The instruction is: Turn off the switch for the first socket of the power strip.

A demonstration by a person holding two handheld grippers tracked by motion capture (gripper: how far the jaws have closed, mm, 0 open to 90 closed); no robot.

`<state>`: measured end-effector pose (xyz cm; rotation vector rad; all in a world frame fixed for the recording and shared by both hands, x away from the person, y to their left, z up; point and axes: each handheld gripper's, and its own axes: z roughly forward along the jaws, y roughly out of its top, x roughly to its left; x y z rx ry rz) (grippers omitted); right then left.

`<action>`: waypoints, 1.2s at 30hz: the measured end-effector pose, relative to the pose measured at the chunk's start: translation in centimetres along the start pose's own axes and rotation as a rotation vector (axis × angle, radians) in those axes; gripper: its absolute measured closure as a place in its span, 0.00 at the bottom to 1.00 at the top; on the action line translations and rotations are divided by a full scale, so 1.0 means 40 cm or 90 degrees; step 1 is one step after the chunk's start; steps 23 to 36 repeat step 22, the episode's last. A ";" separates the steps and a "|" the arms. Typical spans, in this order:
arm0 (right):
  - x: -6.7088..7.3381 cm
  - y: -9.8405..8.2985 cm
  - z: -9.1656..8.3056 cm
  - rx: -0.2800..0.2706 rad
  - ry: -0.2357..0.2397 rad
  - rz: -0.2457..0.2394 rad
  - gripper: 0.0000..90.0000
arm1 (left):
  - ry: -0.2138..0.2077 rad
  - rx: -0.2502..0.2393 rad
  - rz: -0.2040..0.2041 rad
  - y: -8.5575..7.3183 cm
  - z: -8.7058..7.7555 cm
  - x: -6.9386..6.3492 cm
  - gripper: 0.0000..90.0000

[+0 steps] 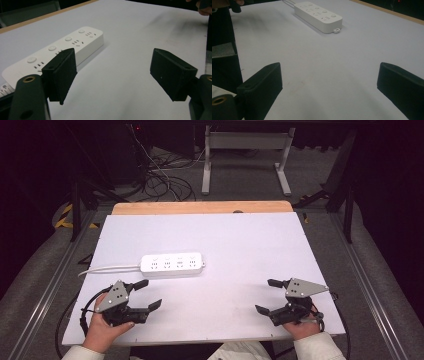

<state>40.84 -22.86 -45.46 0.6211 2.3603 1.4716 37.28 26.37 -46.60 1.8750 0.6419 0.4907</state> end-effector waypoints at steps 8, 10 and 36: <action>0.000 0.000 0.001 0.000 0.001 0.000 0.07 | -0.014 -0.019 -0.044 -0.016 0.008 -0.009 0.25; 0.001 0.001 0.001 0.000 0.001 0.000 0.07 | -0.016 -0.023 -0.045 -0.012 0.006 -0.009 0.25; 0.000 0.000 0.002 0.002 0.002 0.001 0.07 | 0.006 -0.005 -0.003 0.008 -0.002 -0.026 0.23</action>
